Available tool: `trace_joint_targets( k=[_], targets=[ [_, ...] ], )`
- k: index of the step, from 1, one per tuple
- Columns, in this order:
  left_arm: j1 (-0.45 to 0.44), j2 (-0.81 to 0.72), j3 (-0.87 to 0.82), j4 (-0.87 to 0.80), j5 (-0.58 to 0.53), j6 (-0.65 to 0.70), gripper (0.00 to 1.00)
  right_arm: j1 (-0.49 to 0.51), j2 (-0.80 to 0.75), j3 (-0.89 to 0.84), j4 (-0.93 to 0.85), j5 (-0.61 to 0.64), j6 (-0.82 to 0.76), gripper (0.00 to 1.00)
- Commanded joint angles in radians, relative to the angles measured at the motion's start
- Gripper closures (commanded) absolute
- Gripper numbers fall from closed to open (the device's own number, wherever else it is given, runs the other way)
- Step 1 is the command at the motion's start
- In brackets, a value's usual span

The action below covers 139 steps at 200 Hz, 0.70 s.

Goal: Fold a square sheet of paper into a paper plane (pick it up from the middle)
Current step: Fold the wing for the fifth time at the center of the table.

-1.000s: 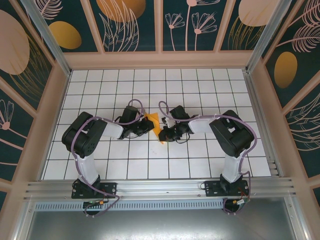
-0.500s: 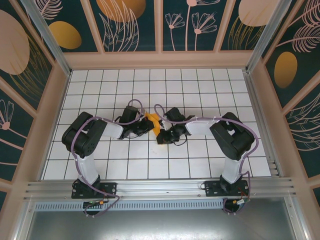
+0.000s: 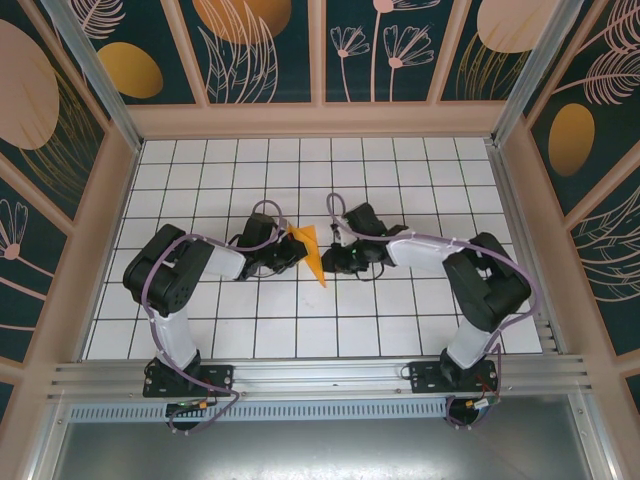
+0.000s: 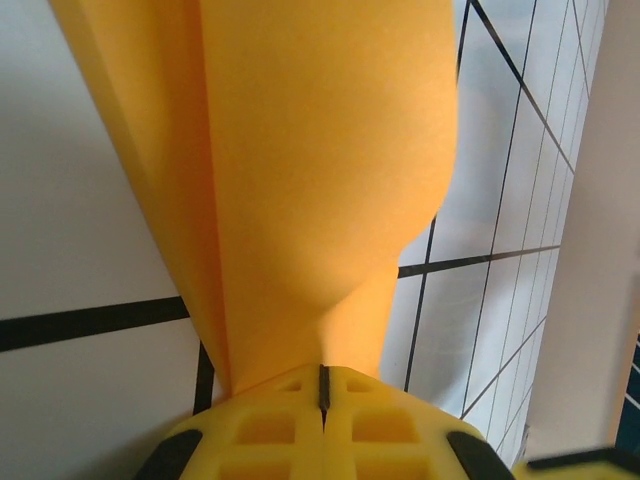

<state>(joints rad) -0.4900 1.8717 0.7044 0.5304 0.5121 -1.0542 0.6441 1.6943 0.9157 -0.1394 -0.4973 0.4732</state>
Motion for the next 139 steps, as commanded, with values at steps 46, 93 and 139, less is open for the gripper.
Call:
trace_joint_targets(
  k=[46, 93, 139],
  targets=[
    [0.010, 0.001, -0.049, -0.064, -0.045, -0.049, 1.00, 0.007, 0.049, -0.014, 0.030, -0.064, 0.022, 0.70],
    [0.010, 0.002, -0.047, -0.071, -0.043, -0.044, 1.00, 0.025, 0.076, -0.006, 0.034, -0.092, 0.004, 0.75],
    [0.010, 0.003, -0.046, -0.078, -0.046, -0.038, 1.00, 0.032, 0.087, -0.017, 0.036, -0.107, 0.004, 0.83]
  ],
)
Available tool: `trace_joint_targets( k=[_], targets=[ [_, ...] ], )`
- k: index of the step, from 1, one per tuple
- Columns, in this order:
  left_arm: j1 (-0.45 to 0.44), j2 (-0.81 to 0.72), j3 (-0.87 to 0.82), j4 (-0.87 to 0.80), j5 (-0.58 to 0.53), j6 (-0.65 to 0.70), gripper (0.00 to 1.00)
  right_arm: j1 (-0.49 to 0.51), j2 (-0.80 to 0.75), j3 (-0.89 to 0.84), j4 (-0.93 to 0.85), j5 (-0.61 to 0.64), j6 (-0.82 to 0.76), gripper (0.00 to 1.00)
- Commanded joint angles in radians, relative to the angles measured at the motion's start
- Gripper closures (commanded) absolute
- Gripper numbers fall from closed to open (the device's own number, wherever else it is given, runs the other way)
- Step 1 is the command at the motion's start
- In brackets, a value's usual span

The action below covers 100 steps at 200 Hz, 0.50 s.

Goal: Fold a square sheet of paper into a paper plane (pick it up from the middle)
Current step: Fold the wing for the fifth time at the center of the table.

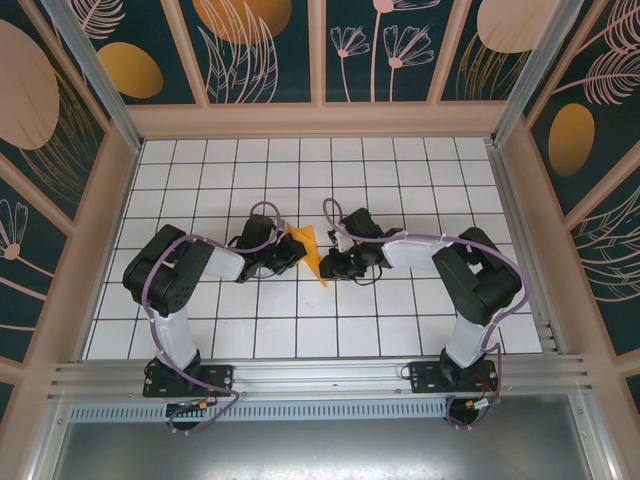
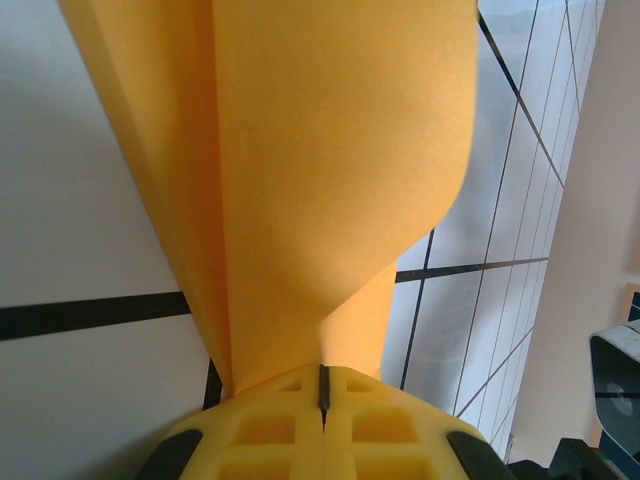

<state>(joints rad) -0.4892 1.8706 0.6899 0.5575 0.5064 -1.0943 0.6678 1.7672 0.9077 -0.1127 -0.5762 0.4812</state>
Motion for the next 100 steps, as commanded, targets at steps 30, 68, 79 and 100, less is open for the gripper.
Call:
trace_joint_targets(
  k=[30, 68, 79, 100],
  targets=[
    [0.009, 0.004, -0.033, -0.110, -0.045, 0.005, 1.00, 0.009, 0.011, -0.022, 0.008, -0.033, -0.004, 0.85],
    [0.009, 0.004, -0.037, -0.113, -0.046, 0.006, 1.00, 0.010, 0.013, -0.032, 0.002, -0.027, -0.006, 0.85],
    [0.008, 0.003, -0.037, -0.113, -0.048, 0.007, 1.00, 0.012, 0.019, -0.033, 0.001, -0.027, -0.007, 0.85],
    [0.009, 0.004, -0.038, -0.112, -0.048, 0.007, 1.00, 0.016, 0.030, -0.032, 0.001, -0.028, -0.009, 0.85]
  ],
)
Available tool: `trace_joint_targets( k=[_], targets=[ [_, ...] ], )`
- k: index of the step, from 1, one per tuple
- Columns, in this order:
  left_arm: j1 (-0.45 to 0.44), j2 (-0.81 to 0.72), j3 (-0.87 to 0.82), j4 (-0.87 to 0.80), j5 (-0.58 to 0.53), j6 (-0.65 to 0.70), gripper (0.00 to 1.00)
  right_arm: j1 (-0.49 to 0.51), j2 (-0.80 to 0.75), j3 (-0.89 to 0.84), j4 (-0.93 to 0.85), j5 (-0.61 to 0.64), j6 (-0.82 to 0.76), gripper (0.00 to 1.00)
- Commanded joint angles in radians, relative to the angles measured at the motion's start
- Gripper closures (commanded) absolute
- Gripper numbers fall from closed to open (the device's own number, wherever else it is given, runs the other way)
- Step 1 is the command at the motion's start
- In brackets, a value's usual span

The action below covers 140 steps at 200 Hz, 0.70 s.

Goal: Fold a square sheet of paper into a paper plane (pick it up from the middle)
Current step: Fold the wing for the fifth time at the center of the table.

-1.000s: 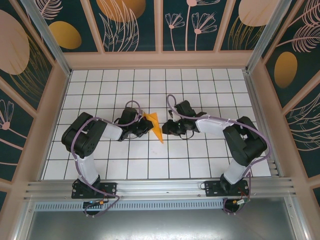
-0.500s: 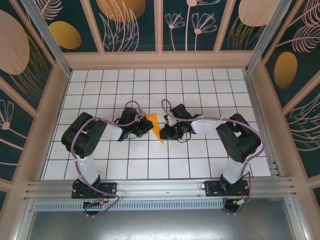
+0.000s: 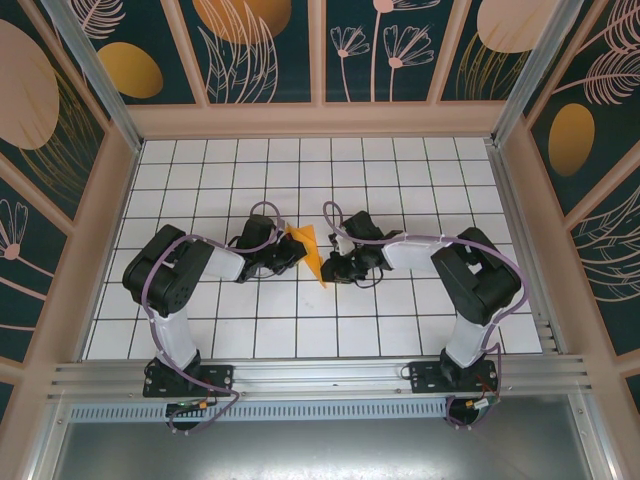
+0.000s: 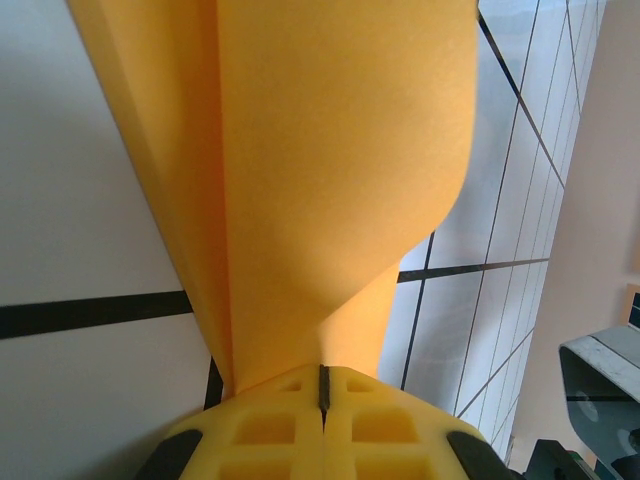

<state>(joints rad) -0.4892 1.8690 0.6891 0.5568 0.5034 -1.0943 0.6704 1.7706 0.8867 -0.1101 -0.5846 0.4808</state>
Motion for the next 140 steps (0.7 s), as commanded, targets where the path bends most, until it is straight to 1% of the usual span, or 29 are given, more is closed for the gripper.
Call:
trace_joint_targets(
  k=[1, 75, 116, 140],
  targets=[
    [0.009, 0.005, -0.037, -0.112, -0.045, 0.007, 1.00, 0.014, 0.027, -0.011, -0.002, -0.020, -0.008, 0.85],
    [0.009, 0.001, -0.048, -0.111, -0.051, 0.005, 1.00, 0.018, 0.059, -0.001, -0.007, -0.007, -0.019, 0.84],
    [0.009, -0.001, -0.046, -0.111, -0.050, 0.007, 1.00, 0.017, -0.040, 0.010, 0.014, 0.028, -0.009, 0.87],
    [0.009, 0.001, -0.042, -0.111, -0.048, 0.007, 1.00, 0.024, -0.059, 0.013, 0.055, 0.007, 0.009, 0.87]
  ],
)
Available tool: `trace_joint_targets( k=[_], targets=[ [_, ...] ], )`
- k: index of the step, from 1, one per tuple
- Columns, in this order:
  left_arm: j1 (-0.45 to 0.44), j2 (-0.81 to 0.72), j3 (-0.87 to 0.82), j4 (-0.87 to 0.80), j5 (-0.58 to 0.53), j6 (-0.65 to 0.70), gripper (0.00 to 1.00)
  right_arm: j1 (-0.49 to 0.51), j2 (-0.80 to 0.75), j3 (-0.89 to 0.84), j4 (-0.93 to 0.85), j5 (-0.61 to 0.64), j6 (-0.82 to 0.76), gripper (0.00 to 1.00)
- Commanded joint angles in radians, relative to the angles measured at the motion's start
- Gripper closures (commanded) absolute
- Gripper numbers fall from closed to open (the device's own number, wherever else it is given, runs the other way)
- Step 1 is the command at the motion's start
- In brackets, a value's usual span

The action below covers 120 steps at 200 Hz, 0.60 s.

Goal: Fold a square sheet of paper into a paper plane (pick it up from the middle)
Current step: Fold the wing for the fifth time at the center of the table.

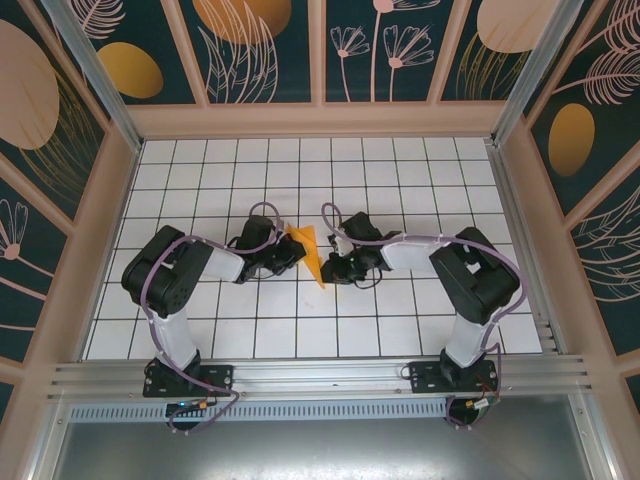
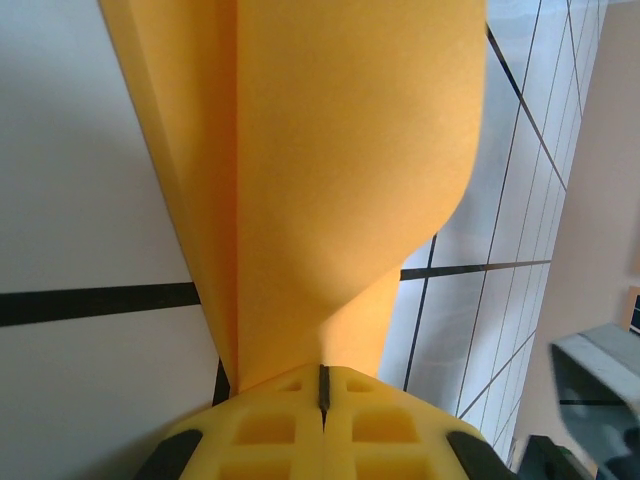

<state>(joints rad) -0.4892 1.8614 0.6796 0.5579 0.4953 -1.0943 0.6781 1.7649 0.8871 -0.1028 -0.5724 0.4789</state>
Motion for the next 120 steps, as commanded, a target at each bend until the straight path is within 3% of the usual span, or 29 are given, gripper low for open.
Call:
trace_joint_targets(
  k=[1, 64, 120],
  targets=[
    [0.009, 0.009, -0.032, -0.113, -0.040, 0.006, 1.00, 0.018, -0.052, 0.014, 0.049, -0.006, 0.011, 0.88],
    [0.009, 0.014, -0.031, -0.114, -0.042, 0.008, 1.00, 0.053, 0.104, 0.116, 0.057, -0.002, 0.036, 0.93],
    [0.009, 0.021, -0.031, -0.126, -0.050, 0.007, 1.00, 0.054, 0.116, 0.025, 0.048, -0.009, -0.011, 0.94]
  ],
)
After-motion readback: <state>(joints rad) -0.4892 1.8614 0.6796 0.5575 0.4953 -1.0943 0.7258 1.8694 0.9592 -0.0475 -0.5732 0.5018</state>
